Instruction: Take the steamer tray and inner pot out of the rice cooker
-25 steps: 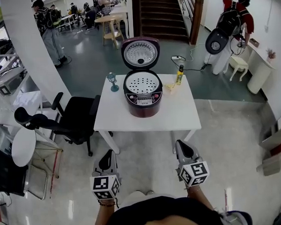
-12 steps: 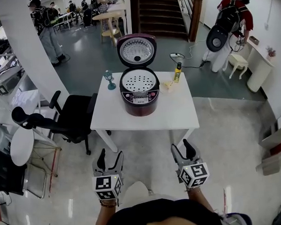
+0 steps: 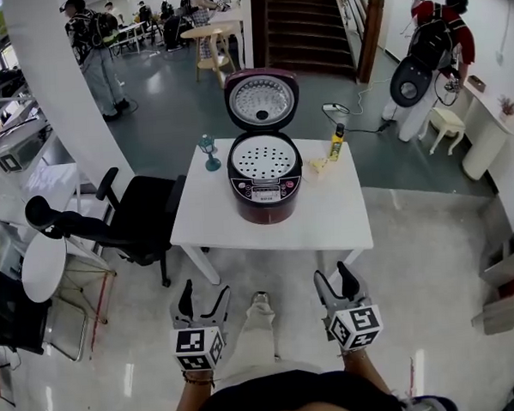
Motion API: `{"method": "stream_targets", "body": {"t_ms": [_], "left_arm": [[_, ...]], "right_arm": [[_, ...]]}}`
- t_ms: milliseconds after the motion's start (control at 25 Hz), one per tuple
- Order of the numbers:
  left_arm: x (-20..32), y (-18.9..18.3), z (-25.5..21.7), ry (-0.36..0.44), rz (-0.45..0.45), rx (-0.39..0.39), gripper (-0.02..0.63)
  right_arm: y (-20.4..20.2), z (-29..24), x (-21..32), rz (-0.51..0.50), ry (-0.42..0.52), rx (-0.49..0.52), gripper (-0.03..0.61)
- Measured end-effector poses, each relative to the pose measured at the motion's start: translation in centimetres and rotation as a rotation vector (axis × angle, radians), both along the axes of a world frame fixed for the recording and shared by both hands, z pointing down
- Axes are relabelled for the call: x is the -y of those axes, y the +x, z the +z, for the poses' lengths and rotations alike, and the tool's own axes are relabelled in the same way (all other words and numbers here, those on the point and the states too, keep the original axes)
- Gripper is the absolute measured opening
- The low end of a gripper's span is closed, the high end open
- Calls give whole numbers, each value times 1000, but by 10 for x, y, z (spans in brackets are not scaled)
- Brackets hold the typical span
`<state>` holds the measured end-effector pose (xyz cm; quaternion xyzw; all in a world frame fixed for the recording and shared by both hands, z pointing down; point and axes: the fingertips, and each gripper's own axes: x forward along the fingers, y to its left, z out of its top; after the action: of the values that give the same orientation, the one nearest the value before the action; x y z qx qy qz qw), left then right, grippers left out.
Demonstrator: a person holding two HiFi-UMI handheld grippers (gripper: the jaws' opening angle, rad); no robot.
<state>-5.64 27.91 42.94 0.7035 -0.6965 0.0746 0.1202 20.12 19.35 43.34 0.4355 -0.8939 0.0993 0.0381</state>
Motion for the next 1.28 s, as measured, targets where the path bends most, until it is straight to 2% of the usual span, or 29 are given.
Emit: {"method": "stream_targets", "body": {"t_ms": [240,560,880,1280], "left_arm": [[47,-4,-6,42,23,-32,365],[133,-27,-3,22,43,-27,365],[247,-64,-7,8,61,-19,365],[372,-85,-4,-37,146,9,366]], "right_arm": [[-8,-1,43,2,2,1,235],[-31,-8,128,4,29,26,235],[-71,-11,236,-24,80,-94,235],[-108,-10,347,-9,42,-147,235]]}}
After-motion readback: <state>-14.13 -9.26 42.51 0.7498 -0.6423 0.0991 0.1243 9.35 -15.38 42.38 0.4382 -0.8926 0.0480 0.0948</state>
